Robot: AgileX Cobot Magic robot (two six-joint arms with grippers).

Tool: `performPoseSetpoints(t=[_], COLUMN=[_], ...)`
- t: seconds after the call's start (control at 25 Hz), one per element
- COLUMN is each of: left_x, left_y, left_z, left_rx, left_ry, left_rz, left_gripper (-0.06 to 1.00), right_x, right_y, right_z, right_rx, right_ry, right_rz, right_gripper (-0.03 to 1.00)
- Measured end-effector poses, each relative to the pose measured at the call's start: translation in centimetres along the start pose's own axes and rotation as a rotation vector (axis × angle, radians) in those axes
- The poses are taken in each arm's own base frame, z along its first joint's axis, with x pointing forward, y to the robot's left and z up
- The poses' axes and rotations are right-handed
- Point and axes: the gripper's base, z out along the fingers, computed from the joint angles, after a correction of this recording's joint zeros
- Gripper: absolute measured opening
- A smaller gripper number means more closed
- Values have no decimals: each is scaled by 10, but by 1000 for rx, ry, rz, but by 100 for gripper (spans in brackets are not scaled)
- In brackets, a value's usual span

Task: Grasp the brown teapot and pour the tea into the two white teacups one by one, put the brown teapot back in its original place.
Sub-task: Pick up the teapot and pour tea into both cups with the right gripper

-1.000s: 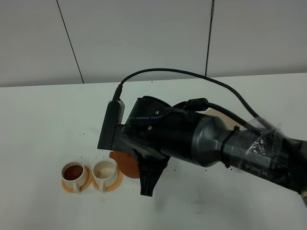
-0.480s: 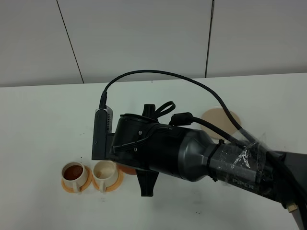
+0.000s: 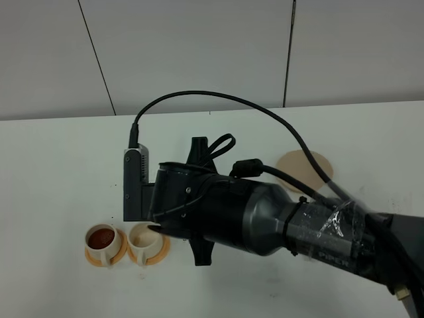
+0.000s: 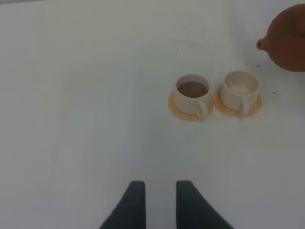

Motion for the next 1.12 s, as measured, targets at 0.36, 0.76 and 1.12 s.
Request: performPoseSetpoints(t=[0.36, 0.76, 1.12], left_x=[0, 0, 0], left_y=[0, 0, 0], left_z=[0, 0, 0], left_rx=[0, 0, 0], left_ry=[0, 0, 0], left_rz=[0, 0, 0], left_gripper=[23, 23, 23], right_x=[-13, -19, -18], right_y=[16, 25, 24], right_z=[8, 11, 11], right_rx=[19, 56, 64], right_ry=[10, 53, 56], right_rz=[-81, -159, -164], right_gripper=[10, 10, 10])
